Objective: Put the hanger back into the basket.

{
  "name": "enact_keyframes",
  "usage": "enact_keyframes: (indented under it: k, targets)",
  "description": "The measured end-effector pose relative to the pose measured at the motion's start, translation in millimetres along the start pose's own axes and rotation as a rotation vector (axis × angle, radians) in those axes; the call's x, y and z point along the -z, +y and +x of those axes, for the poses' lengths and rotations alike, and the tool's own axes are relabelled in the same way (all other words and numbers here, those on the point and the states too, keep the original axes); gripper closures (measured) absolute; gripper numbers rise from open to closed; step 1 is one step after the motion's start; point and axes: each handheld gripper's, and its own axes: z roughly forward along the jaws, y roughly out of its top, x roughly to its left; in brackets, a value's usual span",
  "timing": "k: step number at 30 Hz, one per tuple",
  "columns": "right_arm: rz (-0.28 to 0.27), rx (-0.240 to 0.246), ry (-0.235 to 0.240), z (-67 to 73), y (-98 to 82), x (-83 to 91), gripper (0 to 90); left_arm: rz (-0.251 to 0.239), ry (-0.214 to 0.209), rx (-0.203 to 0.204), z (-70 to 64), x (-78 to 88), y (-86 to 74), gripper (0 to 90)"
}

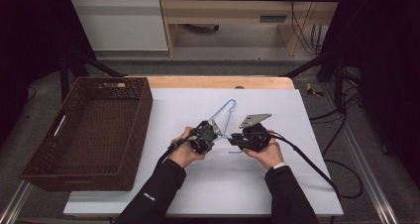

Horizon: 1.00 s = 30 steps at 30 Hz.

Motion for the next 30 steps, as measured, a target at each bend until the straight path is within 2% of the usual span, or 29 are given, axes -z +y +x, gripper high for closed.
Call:
enact_keyframes:
  k: [2,5,9,13,14,17,21,22,23,30]
  targets:
    - [-0.033,-0.009,-0.006,-1.0,1.8,10.1,63.4,-0.009,0.008,0.0,0.8,2.7,-0.5,87.4]
    - [-0.115,-0.037,-0.033,-4.9,3.7,30.5,56.2,-0.015,0.008,0.004,1.6,5.8,-0.8,87.4]
    - [-0.19,-0.079,-0.092,-12.8,1.1,57.7,49.1,-0.019,0.018,0.014,4.1,11.1,-1.6,87.5]
    - [-0.233,-0.118,-0.131,-20.0,-9.4,77.0,48.6,-0.057,0.023,0.033,7.9,20.2,-1.6,87.6]
    - [-0.242,-0.126,-0.143,-22.3,-14.2,81.2,48.5,-0.065,0.036,0.034,8.7,23.1,-1.4,87.6]
    - [-0.241,-0.154,-0.15,-26.1,-27.2,87.8,48.6,-0.082,0.051,0.055,12.0,31.5,0.3,87.7]
    - [-0.222,-0.165,-0.157,-29.0,-40.2,90.4,48.6,-0.108,0.065,0.057,16.2,41.9,2.1,87.7]
    - [-0.218,-0.172,-0.157,-29.3,-42.4,90.8,48.6,-0.108,0.051,0.061,18.3,46.3,3.1,87.8]
    - [-0.216,-0.175,-0.151,-29.9,-44.7,90.8,48.6,-0.121,0.06,0.064,18.7,48.7,3.3,87.7]
    - [-0.205,-0.178,-0.135,-22.3,-50.3,87.9,44.0,-0.176,0.038,0.084,23.0,80.6,5.6,87.6]
